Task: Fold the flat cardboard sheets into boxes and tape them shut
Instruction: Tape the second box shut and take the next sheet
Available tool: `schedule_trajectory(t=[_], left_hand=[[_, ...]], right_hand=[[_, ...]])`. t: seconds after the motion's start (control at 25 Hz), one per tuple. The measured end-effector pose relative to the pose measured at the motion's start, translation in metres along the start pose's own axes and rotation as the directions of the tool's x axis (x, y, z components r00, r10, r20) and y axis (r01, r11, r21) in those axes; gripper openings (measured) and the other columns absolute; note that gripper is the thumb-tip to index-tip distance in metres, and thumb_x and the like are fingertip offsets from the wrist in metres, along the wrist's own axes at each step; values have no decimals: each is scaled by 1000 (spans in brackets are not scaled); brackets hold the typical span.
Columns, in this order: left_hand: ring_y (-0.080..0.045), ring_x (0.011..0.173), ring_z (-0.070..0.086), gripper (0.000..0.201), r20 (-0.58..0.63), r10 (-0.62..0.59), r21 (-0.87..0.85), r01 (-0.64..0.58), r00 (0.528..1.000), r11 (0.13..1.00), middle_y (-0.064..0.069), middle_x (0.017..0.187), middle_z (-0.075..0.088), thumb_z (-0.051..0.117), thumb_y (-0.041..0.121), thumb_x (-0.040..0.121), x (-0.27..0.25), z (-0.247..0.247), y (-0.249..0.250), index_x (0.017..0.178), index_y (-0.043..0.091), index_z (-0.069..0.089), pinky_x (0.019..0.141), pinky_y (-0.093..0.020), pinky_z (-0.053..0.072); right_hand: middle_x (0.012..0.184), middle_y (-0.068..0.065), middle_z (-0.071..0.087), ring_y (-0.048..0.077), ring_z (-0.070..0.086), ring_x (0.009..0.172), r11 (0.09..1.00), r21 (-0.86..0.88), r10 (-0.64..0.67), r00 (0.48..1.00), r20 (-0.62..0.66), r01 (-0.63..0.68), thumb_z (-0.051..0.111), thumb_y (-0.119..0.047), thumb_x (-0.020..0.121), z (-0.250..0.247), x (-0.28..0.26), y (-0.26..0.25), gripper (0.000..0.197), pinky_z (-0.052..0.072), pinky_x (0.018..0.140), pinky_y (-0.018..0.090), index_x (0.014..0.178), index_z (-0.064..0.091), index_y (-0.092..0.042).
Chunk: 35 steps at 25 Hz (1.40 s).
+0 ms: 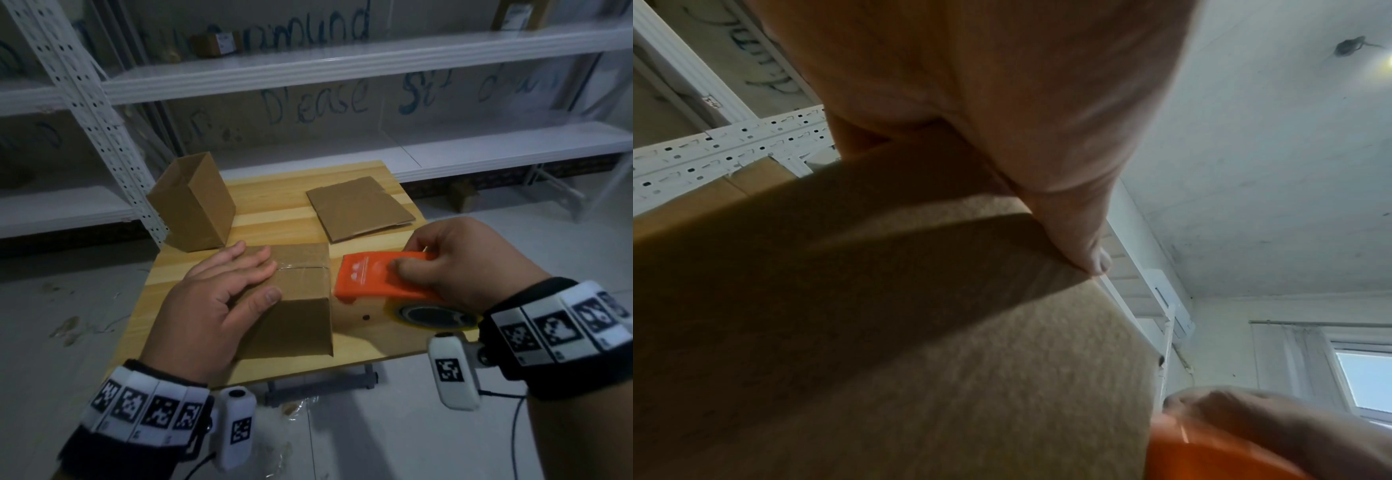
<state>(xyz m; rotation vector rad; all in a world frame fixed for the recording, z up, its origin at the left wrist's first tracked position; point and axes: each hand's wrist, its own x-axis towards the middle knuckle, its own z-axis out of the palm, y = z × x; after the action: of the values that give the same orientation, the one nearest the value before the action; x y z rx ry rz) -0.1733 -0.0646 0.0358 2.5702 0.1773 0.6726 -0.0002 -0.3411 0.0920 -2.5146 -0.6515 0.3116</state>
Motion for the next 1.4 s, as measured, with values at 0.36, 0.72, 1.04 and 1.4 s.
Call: schedule_trajectory(t=[0.36,0.72,1.04,1.4], left_hand=[[-2,149,48,47,-6,-7,-20,7,1000,1000,32,145,60,57,63,95,-1,-1,1,134,42,71,123,-33,35],[-4,149,50,54,-22,6,-14,-7,1000,1000,26,146,63,55,68,94,-2,1,-2,136,39,73,123,-35,37],[-6,149,51,54,-29,-3,-19,3,1000,1000,24,146,64,54,68,94,-1,3,2,136,39,72,124,-38,38],[-4,149,48,50,-24,-35,-1,35,999,999,27,146,61,55,67,99,-1,3,7,137,39,70,124,-37,35]], right_hand=[[95,-6,72,13,65,85,988,-143,40,993,-110,-56,73,-55,85,10,8,2,23,62,79,39,96,73,-34],[106,3,72,26,65,100,947,-320,-44,974,-224,-31,65,-62,96,59,22,21,47,54,91,41,132,66,-33],[117,-1,71,21,65,105,942,-336,-41,990,-137,-7,69,-68,90,70,26,25,56,55,96,41,130,53,-32],[147,-10,61,-3,57,133,760,377,-360,826,-434,529,27,-93,89,69,-3,-10,97,50,104,18,160,45,-29]])
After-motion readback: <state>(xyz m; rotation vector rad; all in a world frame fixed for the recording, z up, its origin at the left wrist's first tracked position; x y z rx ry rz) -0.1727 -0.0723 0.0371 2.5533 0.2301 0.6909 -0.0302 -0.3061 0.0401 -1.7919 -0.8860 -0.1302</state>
